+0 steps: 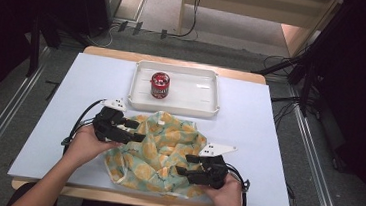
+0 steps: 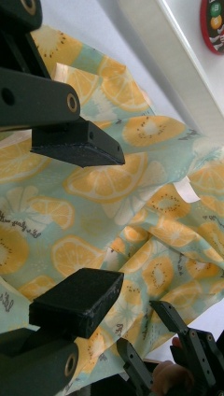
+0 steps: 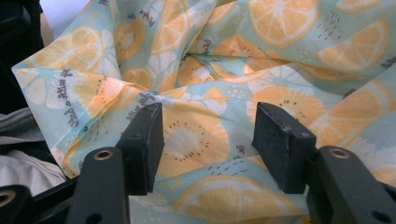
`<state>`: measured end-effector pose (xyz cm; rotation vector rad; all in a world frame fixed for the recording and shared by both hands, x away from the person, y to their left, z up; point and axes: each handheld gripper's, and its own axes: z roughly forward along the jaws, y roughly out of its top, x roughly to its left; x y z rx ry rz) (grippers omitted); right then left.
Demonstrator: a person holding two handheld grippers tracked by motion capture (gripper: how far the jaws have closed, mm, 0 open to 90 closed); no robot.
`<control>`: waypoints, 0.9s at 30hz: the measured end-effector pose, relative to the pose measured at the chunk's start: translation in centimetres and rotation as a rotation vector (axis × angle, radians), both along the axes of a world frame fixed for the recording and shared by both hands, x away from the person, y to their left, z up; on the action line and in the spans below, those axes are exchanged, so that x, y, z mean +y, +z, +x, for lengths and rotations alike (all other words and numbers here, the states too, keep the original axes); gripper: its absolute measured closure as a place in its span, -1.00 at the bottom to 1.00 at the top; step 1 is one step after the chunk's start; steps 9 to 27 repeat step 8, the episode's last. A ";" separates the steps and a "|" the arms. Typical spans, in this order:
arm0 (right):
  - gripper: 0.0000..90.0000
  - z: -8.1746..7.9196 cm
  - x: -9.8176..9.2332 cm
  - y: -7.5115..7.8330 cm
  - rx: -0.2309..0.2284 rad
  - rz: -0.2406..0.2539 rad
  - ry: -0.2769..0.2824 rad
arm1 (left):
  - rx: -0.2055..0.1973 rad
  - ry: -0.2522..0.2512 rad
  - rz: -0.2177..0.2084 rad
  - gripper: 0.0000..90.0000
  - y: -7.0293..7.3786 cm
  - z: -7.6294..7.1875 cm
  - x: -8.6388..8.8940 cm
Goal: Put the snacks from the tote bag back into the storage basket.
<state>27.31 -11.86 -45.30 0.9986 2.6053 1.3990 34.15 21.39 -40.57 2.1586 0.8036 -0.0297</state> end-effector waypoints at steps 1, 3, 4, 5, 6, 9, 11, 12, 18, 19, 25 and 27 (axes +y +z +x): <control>-0.02 0.0 0.0 0.0 0.001 -0.001 0.000 | 0.004 -0.003 -0.001 -0.16 0.0 0.0 0.0; -0.02 0.0 0.0 0.0 0.002 0.001 0.001 | 0.002 0.000 -0.002 -0.17 -0.1 0.0 0.1; -0.02 0.0 0.0 0.0 -0.001 0.000 0.001 | 0.006 0.001 -0.003 -0.17 -0.1 0.1 0.1; -0.02 0.0 0.0 0.0 -0.001 0.001 0.001 | 0.006 0.005 -0.008 -0.18 -0.1 0.1 0.2; -0.02 0.0 0.0 0.0 -0.001 0.001 0.002 | 0.005 0.007 -0.014 -0.19 -0.1 0.1 0.3; -0.02 0.0 0.0 0.0 0.000 0.005 -0.001 | 0.005 0.011 -0.025 -0.22 0.0 0.2 0.5; -0.02 0.0 0.0 0.0 0.000 0.005 -0.001 | 0.005 0.011 -0.025 -0.22 0.0 0.2 0.5; -0.02 0.0 0.0 0.0 0.000 0.005 -0.001 | 0.005 0.011 -0.025 -0.22 0.0 0.2 0.5; -0.02 0.0 0.0 0.0 0.000 0.005 -0.001 | 0.005 0.011 -0.025 -0.22 0.0 0.2 0.5; -0.02 0.0 0.0 0.0 0.000 0.005 -0.001 | 0.005 0.011 -0.025 -0.22 0.0 0.2 0.5; -0.02 0.0 0.0 0.0 0.000 0.005 -0.001 | 0.005 0.011 -0.025 -0.22 0.0 0.2 0.5; -0.02 0.0 0.0 0.0 0.000 0.005 -0.001 | 0.005 0.011 -0.025 -0.22 0.0 0.2 0.5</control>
